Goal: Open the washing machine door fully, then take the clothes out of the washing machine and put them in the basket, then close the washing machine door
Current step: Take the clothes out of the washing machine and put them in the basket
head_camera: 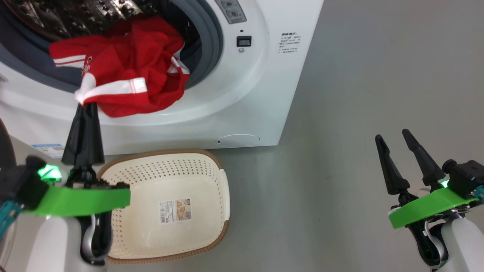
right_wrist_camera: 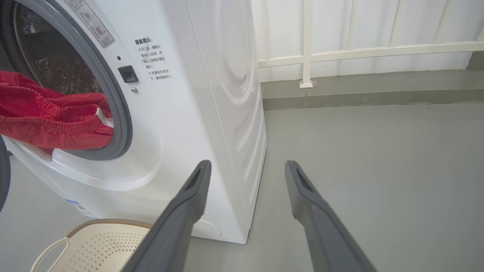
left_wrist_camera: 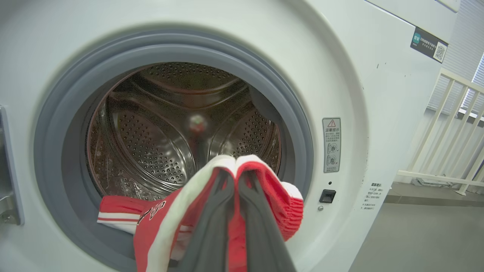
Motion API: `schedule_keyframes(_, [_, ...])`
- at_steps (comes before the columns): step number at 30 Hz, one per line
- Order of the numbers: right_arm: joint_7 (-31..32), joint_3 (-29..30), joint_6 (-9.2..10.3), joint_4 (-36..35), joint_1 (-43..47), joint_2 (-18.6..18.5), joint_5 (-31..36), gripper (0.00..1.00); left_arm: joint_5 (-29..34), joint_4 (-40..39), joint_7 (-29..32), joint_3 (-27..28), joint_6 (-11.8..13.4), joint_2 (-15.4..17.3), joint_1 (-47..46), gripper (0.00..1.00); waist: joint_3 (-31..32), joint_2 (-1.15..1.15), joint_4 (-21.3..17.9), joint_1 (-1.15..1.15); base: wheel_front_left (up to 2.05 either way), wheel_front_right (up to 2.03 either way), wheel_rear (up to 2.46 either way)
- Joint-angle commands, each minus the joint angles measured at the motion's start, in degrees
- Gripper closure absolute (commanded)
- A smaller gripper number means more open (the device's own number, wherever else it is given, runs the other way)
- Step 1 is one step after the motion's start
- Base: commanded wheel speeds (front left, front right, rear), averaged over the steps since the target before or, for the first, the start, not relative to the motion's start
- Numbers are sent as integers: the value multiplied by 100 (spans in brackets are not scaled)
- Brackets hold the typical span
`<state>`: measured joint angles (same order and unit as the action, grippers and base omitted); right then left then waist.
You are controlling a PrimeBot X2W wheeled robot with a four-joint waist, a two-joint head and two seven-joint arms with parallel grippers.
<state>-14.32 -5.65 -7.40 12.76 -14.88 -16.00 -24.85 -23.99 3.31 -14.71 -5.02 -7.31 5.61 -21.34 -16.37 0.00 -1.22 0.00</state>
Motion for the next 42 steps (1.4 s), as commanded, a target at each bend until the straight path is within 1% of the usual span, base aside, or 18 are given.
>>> schedule_keyframes(1, [-68,-69,-9,-143,93,-98,-23,0,36,-460,-29,289,25,66,186,100,5,0,24,0,0,0,0])
schedule_keyframes(2, [-68,-60,-9,-147,96,-105,-21,0,34,-632,-29,333,45,30,288,100,4,0,34,0,0,0,0])
schedule_keyframes(3, [-68,-60,-9,-147,96,-105,-21,0,34,-632,-29,333,45,30,288,100,4,0,34,0,0,0,0])
schedule_keyframes(8, [-68,-33,-9,-154,113,-147,-17,0,39,-1478,-29,419,134,-107,741,100,0,0,98,0,0,0,0])
schedule_keyframes(12, [-68,-51,-9,-146,89,-164,-15,0,100,-2017,-29,443,258,-153,1025,100,-8,0,124,0,0,0,0])
schedule_keyframes(15, [-68,-69,-9,-150,66,-159,-9,0,150,-2078,18,387,283,-134,1227,100,-22,0,132,0,0,0,0])
schedule_keyframes(17, [-68,-86,-9,-150,46,-160,-11,0,145,-1909,64,339,271,-114,1321,100,-34,0,129,0,0,0,0])
schedule_keyframes(20, [-68,-112,-9,-143,18,-157,-21,0,92,-1476,70,220,229,-117,1374,100,-54,0,105,0,0,0,0])
schedule_keyframes(24, [-68,-145,-9,-149,-4,-134,-24,0,54,-580,39,36,177,-147,1323,100,-100,0,48,0,0,0,0])
schedule_keyframes(26, [-68,-159,-9,-149,-11,-122,-29,0,50,-9,21,-52,152,-163,1251,100,-124,0,16,0,0,0,0])
schedule_keyframes(28, [-68,-189,-9,-147,-24,-108,-33,0,-105,588,1,-32,121,-187,1161,100,-153,0,-40,0,0,0,0])
schedule_keyframes(30, [-68,-176,-9,-147,-29,-101,-36,0,-35,1197,-13,-80,90,-156,1015,100,-183,0,-70,0,0,0,0])
schedule_keyframes(36, [-68,-165,-9,-163,-44,-96,-35,0,-93,2905,-27,-44,16,-128,504,100,-273,0,-148,0,0,0,0])
schedule_keyframes(42, [-68,-172,-9,-168,-66,-107,-29,0,15,4374,-28,-295,-11,-107,33,100,-335,0,-193,0,0,0,0])
